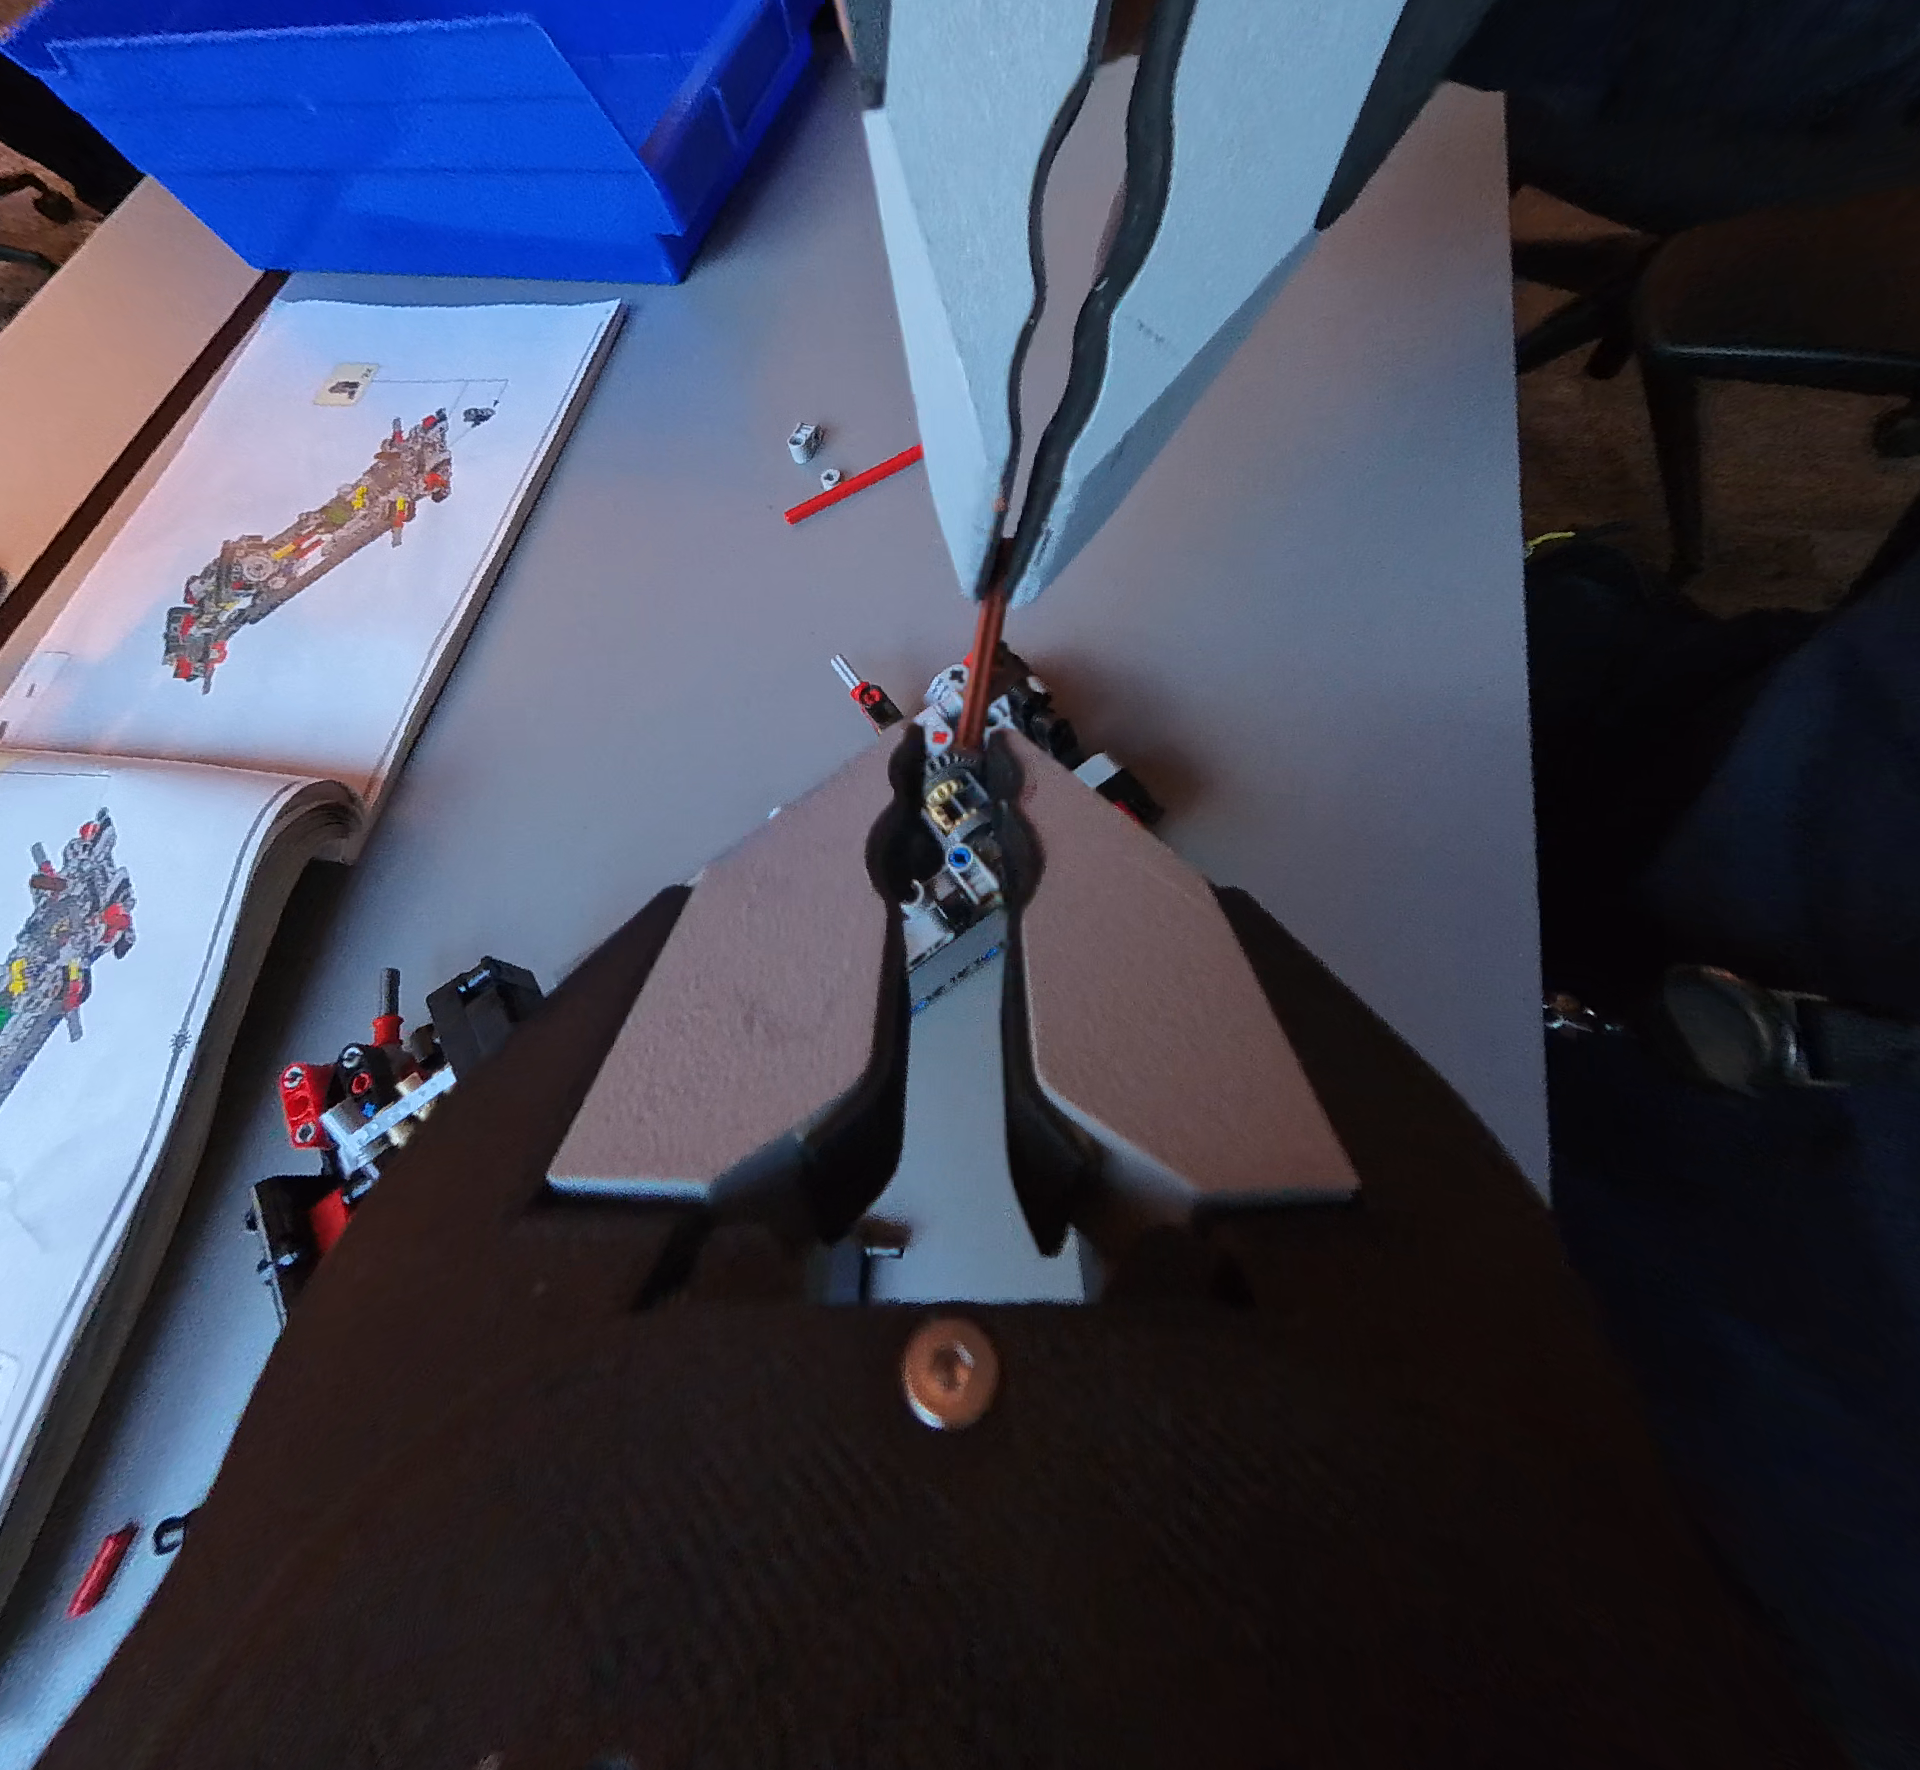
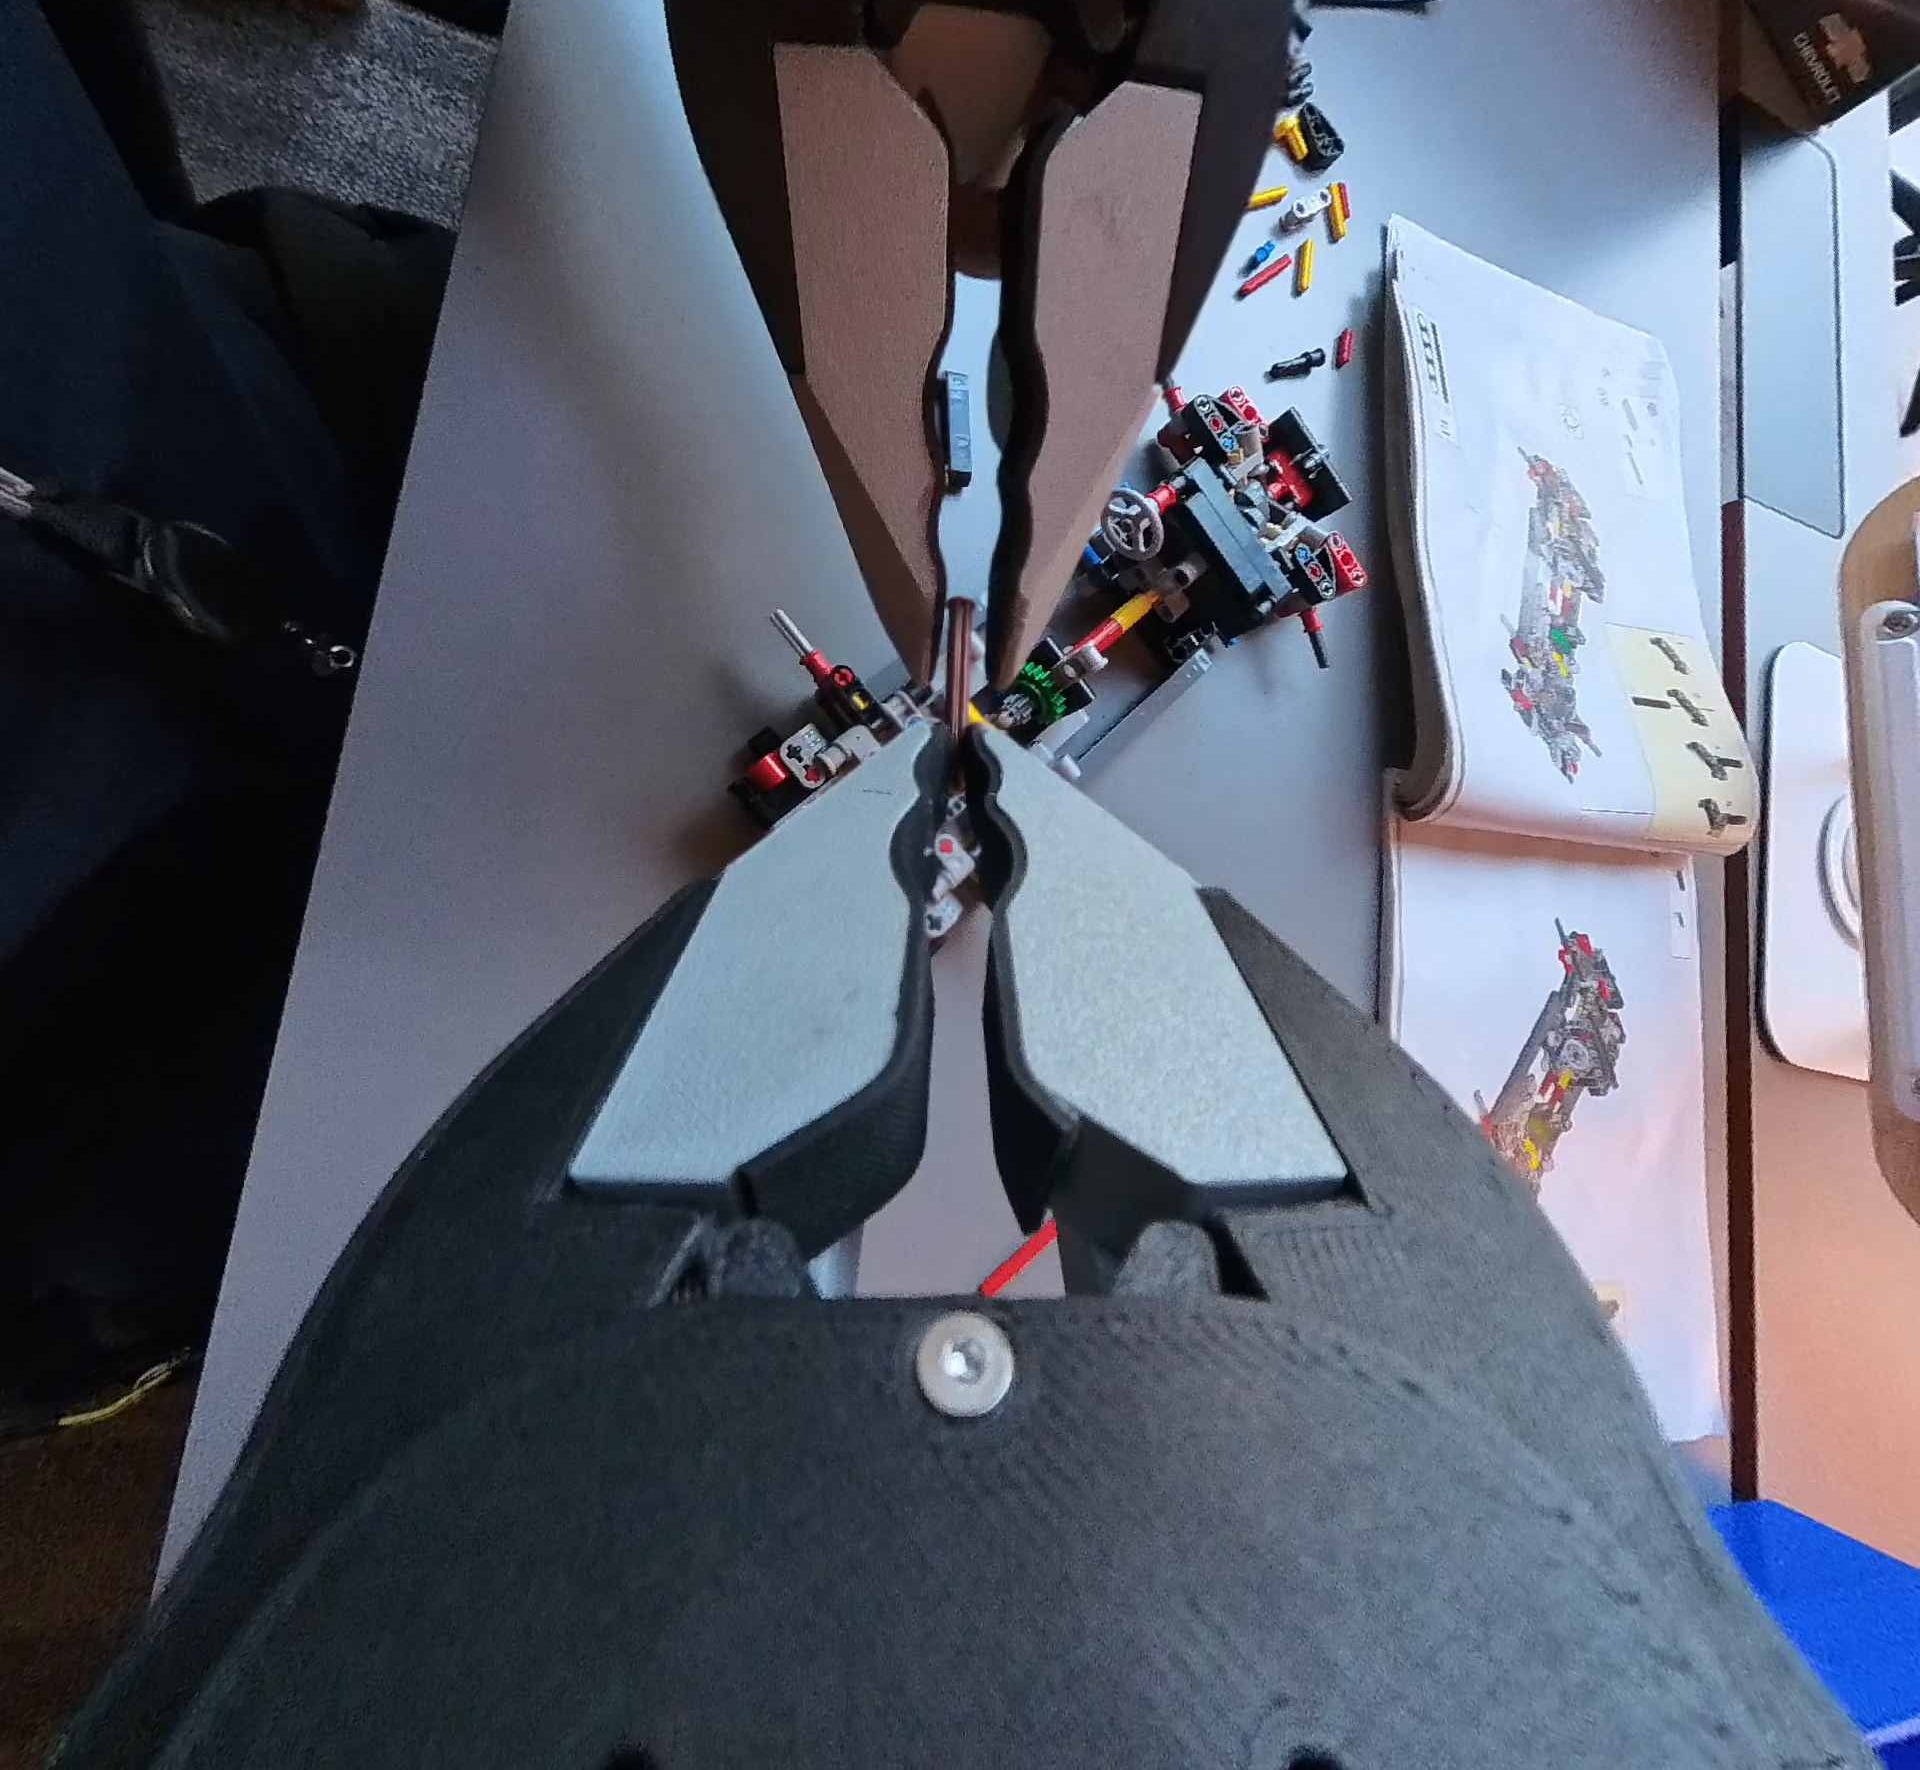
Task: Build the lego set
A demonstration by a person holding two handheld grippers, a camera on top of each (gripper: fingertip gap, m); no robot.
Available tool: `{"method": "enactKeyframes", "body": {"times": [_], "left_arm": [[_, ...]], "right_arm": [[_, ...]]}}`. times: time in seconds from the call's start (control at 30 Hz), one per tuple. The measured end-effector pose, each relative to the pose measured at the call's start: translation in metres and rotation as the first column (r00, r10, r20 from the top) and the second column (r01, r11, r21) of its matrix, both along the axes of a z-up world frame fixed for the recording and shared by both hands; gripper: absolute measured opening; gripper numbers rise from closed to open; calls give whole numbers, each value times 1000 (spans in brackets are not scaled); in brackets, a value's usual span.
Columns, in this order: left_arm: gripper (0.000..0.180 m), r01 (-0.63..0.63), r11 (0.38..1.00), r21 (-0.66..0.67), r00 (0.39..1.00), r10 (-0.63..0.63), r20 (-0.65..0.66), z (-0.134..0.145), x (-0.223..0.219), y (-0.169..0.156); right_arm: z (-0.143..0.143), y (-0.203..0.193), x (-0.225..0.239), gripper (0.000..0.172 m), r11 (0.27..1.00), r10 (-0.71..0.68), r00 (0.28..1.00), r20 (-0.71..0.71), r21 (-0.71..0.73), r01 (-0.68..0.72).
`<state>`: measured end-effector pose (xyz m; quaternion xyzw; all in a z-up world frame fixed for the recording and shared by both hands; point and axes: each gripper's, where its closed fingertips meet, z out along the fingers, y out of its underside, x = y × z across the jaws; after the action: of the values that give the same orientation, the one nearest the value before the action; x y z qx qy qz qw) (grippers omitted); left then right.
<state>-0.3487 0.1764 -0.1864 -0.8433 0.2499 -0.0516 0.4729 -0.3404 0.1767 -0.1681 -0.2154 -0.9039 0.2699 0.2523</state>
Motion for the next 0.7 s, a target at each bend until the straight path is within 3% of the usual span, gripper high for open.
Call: {"method": "enactKeyframes", "body": {"times": [0.27, 0.37, 0.43, 0.5, 0.57, 0.63, 0.7], "left_arm": [[2, -2, 998, 56, 999, 5, -52, 11, 3, 6], [1, -95, 971, 219, 996, 91, 25, 44, -8, 19], [2, -182, 921, 345, 971, 114, 208, 76, -16, 24], [2, -240, 879, 411, 917, 67, 394, 96, -19, 25], [2, -308, 863, 401, 876, 93, 473, 94, -26, 29], [2, -340, 849, 406, 842, 82, 534, 91, -25, 32], [2, -365, 839, 403, 821, 85, 565, 85, -22, 36]], "right_arm": [[12, 5, -4, 0, 1000, -22, 999, -44, 1, 22], [52, 39, -16, 4, 990, -133, 957, -259, 0, 138], [99, 80, -13, 12, 957, -292, 853, -433, -134, 259], [132, 92, 7, 2, 865, -377, 829, -412, -477, 156], [148, 93, 25, 0, 659, -395, 856, -334, -752, 11], [129, 94, 24, 0, 497, -405, 895, -189, -867, 42], [96, 80, 14, 4, 405, -392, 918, -58, -907, 116]]}}
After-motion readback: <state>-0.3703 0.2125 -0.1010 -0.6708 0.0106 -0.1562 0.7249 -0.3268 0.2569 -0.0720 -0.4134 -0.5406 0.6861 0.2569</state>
